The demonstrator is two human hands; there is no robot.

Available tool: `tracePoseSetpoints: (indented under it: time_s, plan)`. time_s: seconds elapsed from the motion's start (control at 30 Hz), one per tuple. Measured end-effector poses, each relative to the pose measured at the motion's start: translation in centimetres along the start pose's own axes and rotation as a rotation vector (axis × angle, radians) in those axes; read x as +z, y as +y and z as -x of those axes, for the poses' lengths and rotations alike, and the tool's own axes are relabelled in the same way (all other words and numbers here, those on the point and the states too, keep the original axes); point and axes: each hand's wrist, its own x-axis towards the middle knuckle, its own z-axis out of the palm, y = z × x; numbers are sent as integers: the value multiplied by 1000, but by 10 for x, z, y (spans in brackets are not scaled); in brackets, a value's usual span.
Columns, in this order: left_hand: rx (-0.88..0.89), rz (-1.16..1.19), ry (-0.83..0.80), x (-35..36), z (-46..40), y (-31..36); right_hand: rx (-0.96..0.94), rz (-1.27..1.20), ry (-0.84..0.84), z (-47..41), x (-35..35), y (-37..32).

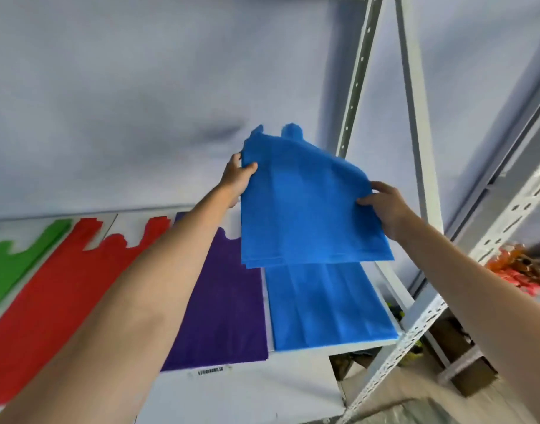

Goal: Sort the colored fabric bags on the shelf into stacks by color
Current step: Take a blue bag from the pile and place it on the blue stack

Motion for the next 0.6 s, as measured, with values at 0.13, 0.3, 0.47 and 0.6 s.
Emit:
tracePoseSetpoints:
  time_s: [0.13,0.3,0.47,0.6]
  plan:
    - [-187,-73,-25,47,34,-93,199,205,-24,-10,-17,88]
    - [-375,-272,-111,82,73,-166,335,429,-68,-4,-35,165]
    - [-374,-343,-74,89,82,-176,288,595,-71,-1,-38,184]
    - [-365,-369,-57,89,80,-175,263,687,-93,1,-38,188]
